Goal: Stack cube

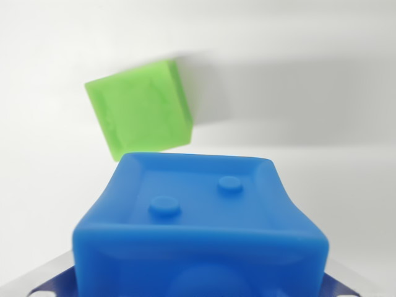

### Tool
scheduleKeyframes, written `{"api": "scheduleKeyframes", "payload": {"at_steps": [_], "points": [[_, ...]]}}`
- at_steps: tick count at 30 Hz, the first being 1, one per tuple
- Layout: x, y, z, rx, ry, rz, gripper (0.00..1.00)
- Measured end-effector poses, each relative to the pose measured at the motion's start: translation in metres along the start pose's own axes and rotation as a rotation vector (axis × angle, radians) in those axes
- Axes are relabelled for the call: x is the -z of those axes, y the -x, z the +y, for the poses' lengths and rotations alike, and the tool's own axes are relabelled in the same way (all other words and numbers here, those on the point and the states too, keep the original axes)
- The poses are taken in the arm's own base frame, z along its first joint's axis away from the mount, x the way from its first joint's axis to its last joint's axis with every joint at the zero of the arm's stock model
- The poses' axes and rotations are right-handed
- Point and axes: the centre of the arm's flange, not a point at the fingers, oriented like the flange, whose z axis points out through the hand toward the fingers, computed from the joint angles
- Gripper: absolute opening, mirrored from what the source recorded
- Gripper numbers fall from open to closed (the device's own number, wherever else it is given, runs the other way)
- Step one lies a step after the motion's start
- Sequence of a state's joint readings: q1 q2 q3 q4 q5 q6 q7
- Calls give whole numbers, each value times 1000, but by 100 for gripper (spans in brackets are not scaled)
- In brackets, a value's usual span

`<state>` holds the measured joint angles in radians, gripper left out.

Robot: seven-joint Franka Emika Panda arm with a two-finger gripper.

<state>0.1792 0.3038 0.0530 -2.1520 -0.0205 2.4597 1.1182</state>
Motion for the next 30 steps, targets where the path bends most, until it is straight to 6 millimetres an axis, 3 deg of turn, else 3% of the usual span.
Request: {"api": "scheduleKeyframes", "payload": {"at_steps": [25,30], "points": [[11,11,-43,257,-1,-1,0],[-3,12,-44,265,5,-5,0]]}}
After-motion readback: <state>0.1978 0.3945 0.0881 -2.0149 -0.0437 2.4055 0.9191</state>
